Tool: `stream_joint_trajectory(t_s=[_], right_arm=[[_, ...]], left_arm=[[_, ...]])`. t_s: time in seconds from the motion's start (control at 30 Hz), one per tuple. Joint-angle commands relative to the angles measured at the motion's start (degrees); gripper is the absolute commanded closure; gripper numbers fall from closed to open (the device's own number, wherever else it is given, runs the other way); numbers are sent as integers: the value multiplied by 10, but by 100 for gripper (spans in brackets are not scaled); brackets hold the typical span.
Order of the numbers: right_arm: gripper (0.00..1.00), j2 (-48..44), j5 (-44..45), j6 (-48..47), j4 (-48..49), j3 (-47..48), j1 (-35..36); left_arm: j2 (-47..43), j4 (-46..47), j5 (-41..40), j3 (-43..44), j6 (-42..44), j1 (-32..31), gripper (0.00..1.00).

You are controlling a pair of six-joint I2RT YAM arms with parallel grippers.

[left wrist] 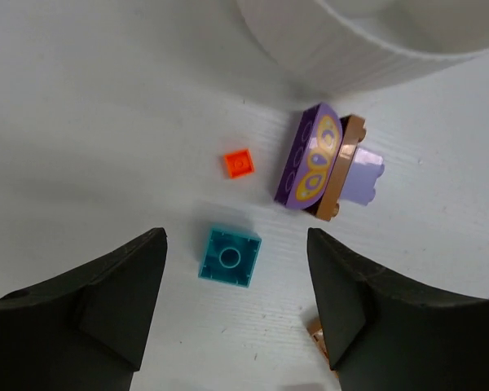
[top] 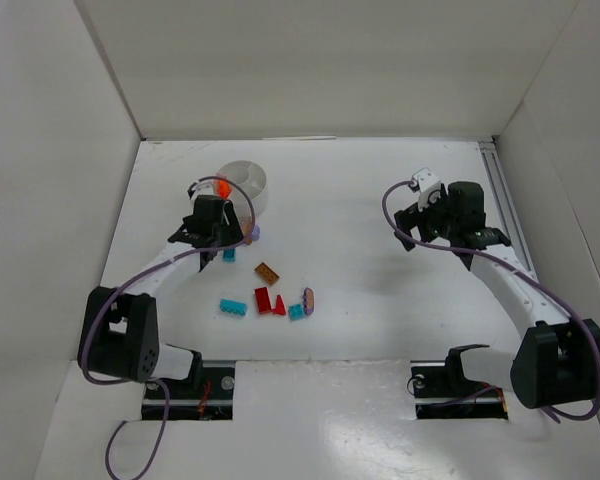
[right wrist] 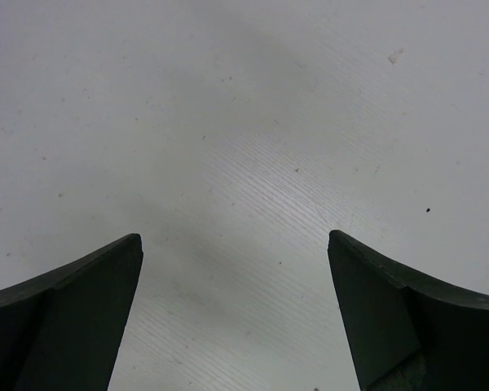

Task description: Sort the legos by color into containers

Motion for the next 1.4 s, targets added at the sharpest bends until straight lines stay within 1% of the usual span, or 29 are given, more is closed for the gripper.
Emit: stream_joint_trajectory(t_s=[0.0,0.07,0.13,0.27,0.43,0.5,0.63,0.7,0.77,0.83,0.9,0.97,1.0,1.13,1.37], right_arm=[[0,-3,-22,-3,16,-1,-5],[0,-3,-22,-3,16,-1,-5],[0,-3,-22,-3,16,-1,-5],[0,-3,-22,-3,16,-1,-10],[0,3,-22,-3,16,-1,-10],[0,3,-22,-3,16,-1,-10],[0,3,-22,-9,16,-1,-10],[0,3,-16,-9,16,-1,-10],[0,-2,-16,-9,16,-1,-15],[0,-2,-16,-9,16,-1,-15],[0,-2,-16,-9,16,-1,-15],[0,-2,-16,-9,16,-1,-15],[0,-2,-16,-9,16,-1,-15],[0,-2,-16,-9,16,-1,-15],[0,-7,-16,-9,16,-1,-15]], left_arm=[[5,60,22,-17,-1,-2,35],[26,65,22,-17,5,-2,38],[59,71,22,-8,11,-2,38],[89,71,16,-2,17,-2,48],[101,65,11,3,17,-2,48],[117,65,11,19,12,-2,48],[147,43,6,41,12,-2,56],[155,43,6,48,7,-2,58],[161,36,6,48,2,-2,62],[161,31,6,48,2,-2,62],[161,26,0,48,-4,-2,68],[166,20,0,48,-4,-2,70],[166,20,0,48,-4,-2,77],[155,9,0,48,-10,-2,88],[85,9,-26,67,-10,-2,94]])
